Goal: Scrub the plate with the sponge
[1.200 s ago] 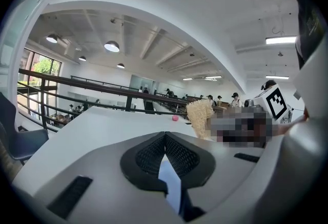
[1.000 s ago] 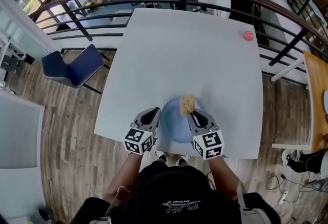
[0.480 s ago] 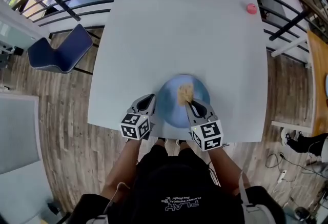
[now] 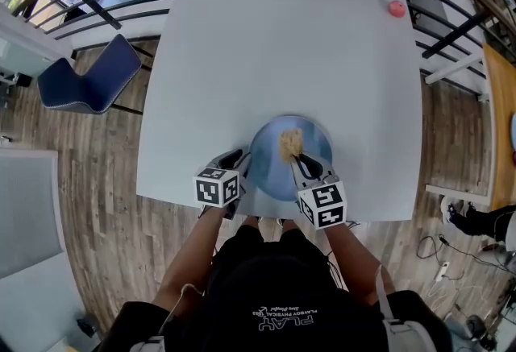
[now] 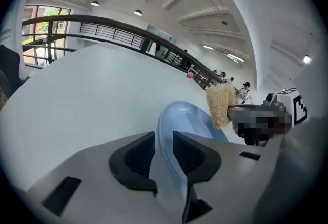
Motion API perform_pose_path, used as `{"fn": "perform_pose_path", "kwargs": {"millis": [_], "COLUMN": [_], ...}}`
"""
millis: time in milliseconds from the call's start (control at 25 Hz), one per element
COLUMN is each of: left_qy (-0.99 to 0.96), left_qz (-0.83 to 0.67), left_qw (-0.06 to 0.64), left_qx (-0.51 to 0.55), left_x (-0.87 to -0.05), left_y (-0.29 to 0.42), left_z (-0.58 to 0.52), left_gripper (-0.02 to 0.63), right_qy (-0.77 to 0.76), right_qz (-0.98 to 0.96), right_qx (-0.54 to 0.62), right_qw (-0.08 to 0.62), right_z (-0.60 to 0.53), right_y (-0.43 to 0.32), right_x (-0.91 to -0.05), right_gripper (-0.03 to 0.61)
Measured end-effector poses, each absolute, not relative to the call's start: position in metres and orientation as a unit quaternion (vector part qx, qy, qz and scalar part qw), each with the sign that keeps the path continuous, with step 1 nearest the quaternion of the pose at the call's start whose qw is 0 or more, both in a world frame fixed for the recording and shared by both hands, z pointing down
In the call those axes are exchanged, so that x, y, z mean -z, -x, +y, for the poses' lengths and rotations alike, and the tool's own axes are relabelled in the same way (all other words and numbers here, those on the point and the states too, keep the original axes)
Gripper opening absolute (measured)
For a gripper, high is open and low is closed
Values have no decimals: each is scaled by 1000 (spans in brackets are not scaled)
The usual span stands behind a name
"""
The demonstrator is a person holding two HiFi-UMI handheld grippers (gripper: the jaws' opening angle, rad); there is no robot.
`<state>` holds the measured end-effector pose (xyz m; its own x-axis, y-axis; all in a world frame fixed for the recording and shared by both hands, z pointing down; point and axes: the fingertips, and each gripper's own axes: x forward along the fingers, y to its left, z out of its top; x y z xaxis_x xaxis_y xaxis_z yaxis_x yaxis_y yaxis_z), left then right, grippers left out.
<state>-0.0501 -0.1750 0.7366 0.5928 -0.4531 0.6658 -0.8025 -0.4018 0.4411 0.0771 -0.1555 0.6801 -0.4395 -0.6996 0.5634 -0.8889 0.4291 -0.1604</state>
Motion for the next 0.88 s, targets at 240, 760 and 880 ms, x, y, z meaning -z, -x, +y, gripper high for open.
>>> {"fn": "perform_pose_path", "kwargs": {"millis": [240,760,880], "left_qy": [-782,-747,-741], "left_qz": [-355,-301,-310], "left_qw": [461,554,556], "left_qx": [-223,-211,-214], "left_x": [-755,-780,-783], "left_y": [44,27,30], "left_z": [-169,-154,-154], "left_gripper": [115,109,63], "right_qy": [-483,-478,-479], "right_qz": [-816,-814,-812], "right_qx": [-228,-237,-241], "right_qw": [219,231,231], "right_z": [-160,-158,-155], "right_y": [-76,-77,-79], "right_x": [-684,-688,-690], "right_gripper": [44,44,44]}}
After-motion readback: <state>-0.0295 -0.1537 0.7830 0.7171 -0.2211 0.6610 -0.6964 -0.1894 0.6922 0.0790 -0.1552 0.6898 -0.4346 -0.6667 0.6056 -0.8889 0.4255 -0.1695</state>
